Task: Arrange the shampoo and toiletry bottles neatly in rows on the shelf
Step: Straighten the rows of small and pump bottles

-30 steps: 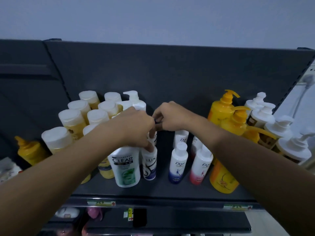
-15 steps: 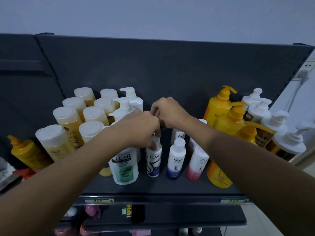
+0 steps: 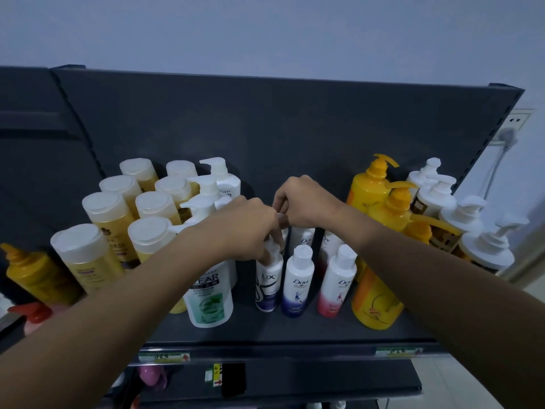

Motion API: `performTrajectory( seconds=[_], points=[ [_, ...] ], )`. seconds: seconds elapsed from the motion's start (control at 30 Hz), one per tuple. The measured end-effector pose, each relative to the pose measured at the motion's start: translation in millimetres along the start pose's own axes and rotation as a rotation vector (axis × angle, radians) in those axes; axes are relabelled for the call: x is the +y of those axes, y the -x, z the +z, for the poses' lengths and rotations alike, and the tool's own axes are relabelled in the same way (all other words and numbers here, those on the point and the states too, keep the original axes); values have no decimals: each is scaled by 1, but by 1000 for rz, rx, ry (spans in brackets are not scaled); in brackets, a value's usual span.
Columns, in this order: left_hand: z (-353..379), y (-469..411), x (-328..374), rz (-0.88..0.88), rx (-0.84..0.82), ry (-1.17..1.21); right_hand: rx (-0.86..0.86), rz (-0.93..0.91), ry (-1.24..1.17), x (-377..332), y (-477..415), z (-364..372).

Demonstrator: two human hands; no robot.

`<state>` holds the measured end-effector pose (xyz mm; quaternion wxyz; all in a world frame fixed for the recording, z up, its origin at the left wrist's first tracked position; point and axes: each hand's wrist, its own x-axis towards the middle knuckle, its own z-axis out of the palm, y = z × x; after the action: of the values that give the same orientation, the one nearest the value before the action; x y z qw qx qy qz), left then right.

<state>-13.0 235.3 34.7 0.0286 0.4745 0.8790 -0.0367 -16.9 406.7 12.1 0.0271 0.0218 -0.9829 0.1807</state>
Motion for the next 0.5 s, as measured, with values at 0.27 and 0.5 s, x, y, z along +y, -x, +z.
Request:
performTrajectory(
  seconds=[0.27, 0.5],
  points=[
    [6, 4, 2, -44, 10, 43, -12, 14, -17, 4, -1, 8],
    [-19, 40, -17, -182, 158, 87, 61, -100, -21, -17, 2, -19]
  ],
)
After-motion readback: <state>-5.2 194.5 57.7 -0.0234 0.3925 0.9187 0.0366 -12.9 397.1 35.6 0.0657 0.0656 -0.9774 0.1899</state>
